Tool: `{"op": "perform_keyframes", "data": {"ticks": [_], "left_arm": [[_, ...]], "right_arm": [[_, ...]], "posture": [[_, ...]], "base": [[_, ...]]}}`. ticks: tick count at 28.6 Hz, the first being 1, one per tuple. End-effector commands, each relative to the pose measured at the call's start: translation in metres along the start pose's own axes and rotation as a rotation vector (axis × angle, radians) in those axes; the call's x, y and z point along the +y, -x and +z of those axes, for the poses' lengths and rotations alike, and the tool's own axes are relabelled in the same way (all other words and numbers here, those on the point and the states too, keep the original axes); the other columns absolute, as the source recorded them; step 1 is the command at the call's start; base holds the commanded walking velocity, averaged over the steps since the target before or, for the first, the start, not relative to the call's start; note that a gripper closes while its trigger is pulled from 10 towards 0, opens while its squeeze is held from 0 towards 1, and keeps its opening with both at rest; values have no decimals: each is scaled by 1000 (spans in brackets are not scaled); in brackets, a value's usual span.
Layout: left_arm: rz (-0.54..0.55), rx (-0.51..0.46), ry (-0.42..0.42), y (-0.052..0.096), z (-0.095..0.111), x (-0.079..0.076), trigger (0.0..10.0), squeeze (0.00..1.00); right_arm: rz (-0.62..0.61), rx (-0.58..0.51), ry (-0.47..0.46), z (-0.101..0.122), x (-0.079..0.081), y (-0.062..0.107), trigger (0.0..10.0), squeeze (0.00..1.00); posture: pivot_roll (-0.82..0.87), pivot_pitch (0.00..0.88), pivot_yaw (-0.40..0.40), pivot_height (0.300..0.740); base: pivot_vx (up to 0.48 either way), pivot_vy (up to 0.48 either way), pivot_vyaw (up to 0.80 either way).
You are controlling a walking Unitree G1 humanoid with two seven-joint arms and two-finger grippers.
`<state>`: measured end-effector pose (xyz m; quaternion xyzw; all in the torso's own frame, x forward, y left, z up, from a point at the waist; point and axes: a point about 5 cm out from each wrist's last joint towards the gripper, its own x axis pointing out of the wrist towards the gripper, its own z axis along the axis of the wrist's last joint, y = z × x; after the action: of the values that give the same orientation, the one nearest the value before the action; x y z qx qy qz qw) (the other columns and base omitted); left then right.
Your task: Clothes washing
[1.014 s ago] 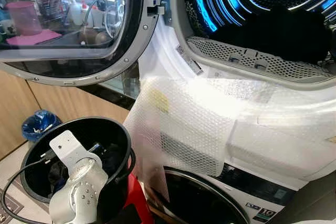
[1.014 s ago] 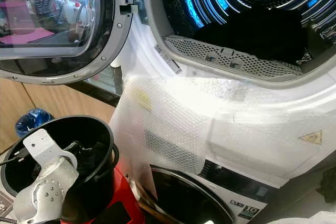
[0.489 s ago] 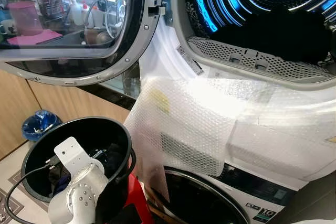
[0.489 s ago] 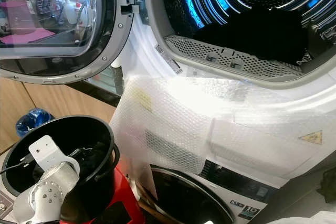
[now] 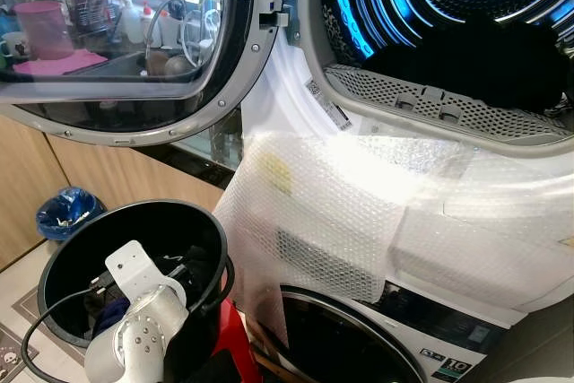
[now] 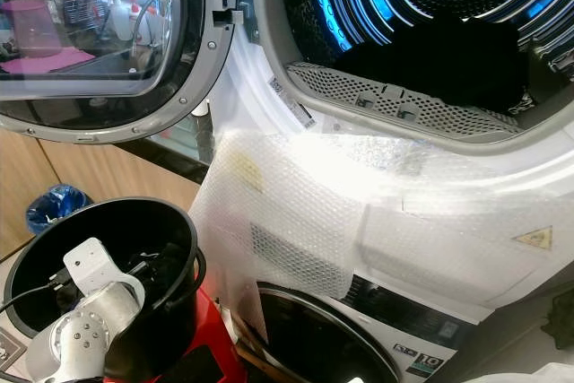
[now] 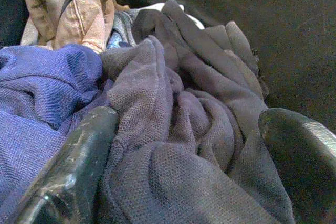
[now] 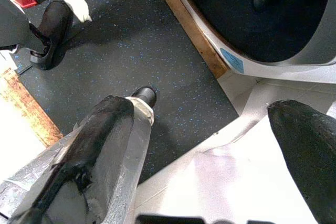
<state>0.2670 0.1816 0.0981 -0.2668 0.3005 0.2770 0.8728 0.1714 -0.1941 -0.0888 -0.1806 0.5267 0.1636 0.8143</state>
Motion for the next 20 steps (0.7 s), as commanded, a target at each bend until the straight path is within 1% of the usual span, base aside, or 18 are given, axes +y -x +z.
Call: {"op": "perform_keyframes", "data": {"ticks": [1, 4, 6, 7, 8, 9, 11, 12, 15, 17, 20], "left_arm": [[-6, 163, 20, 4, -44, 3, 10000, 0], [-1, 171, 21, 4, -45, 5, 10000, 0], [-26, 202, 98, 4, -45, 4, 10000, 0], [-56, 220, 162, 5, -44, 2, 10000, 0], [-56, 220, 162, 5, -44, 2, 10000, 0], [-70, 223, 209, 6, -41, 1, 10000, 0], [-72, 218, 251, 6, -37, 1, 10000, 0], [-93, 220, 277, 7, -34, -1, 10000, 0], [-122, 220, 310, 7, -31, -5, 10000, 0], [-147, 217, 351, 5, -26, -9, 10000, 0], [-163, 195, 355, 4, -20, -12, 10000, 0]], "right_arm": [[0, 11, 11, -2, -2, 0, 10000, 0], [2, 13, 24, -2, -2, 1, 10000, 0], [1, 12, 26, -2, -4, 1, 10000, 0], [1, 13, 29, -2, -5, 1, 10000, 0], [1, 13, 29, -2, -5, 1, 10000, 0], [0, 14, 32, -2, -6, 1, 10000, 0], [-1, 15, 34, -2, -7, 2, 10000, 0], [-4, 16, 36, -2, -8, 2, 10000, 0], [-8, 19, 43, -2, -10, 2, 10000, 0], [-12, 20, 44, -2, -13, 3, 10000, 0], [-17, 21, 48, -2, -16, 4, 10000, 0]], "posture": [[-6, 0, -83, 740], [-4, 0, -85, 740], [-2, 0, -92, 740], [1, 0, -98, 740], [1, 0, -98, 740], [1, 0, -102, 740], [4, 0, -107, 740], [6, 0, -115, 740], [4, 0, -119, 740], [3, 0, -126, 740], [2, 0, -131, 740]], "base": [[0, 0, 0], [0, 0, 0], [0, 0, 0], [0, 0, 0], [0, 0, 0], [0, 0, 0], [0, 0, 0], [0, 0, 0], [0, 0, 0], [0, 0, 0], [0, 0, 0]]}}
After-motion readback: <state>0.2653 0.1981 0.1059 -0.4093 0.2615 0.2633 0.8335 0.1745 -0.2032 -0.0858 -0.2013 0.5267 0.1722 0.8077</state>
